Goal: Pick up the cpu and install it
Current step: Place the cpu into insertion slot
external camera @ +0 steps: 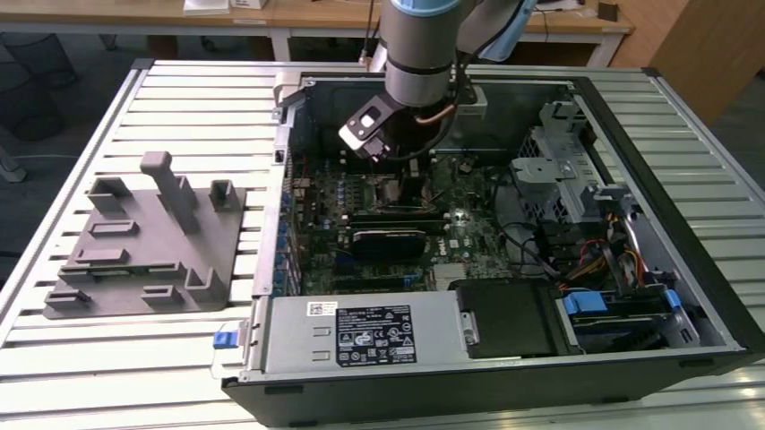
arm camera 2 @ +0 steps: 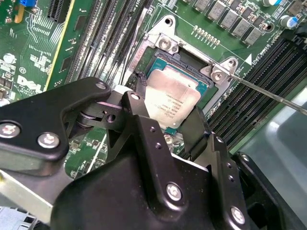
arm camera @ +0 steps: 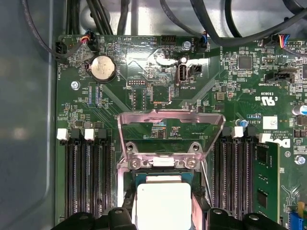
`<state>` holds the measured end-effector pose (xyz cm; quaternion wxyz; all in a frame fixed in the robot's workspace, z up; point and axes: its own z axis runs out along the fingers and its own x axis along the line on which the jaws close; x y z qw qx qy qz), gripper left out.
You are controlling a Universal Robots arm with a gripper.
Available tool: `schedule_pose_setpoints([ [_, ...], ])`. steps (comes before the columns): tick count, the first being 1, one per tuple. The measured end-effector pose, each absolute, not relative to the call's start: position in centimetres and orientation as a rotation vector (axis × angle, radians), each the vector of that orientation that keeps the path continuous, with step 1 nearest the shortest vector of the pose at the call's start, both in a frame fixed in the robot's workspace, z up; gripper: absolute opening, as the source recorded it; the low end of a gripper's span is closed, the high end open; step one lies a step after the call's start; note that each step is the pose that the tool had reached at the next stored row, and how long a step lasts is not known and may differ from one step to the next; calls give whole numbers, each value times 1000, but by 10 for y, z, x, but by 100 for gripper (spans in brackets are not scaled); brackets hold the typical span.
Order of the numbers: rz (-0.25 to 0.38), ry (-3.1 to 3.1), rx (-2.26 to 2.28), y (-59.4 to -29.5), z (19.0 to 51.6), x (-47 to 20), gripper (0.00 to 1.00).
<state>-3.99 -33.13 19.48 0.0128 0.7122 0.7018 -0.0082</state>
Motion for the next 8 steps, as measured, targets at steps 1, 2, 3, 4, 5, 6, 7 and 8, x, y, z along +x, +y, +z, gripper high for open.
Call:
schedule_pose_setpoints([
  [1,-25,2187,2220,-331,194,-40,54],
  [2,-26,2187,2220,-331,194,-40,54],
  [3,-26,2187,2220,-331,194,-40,54],
  [4,-25,2187,2220,-331,193,-40,54],
  [5,-25,2187,2220,-331,193,-41,54],
  [6,-26,2187,2220,-331,193,-41,54],
  [7,-26,2187,2220,-331,193,-41,54],
  [8,-26,2187,2219,-331,193,-41,54],
])
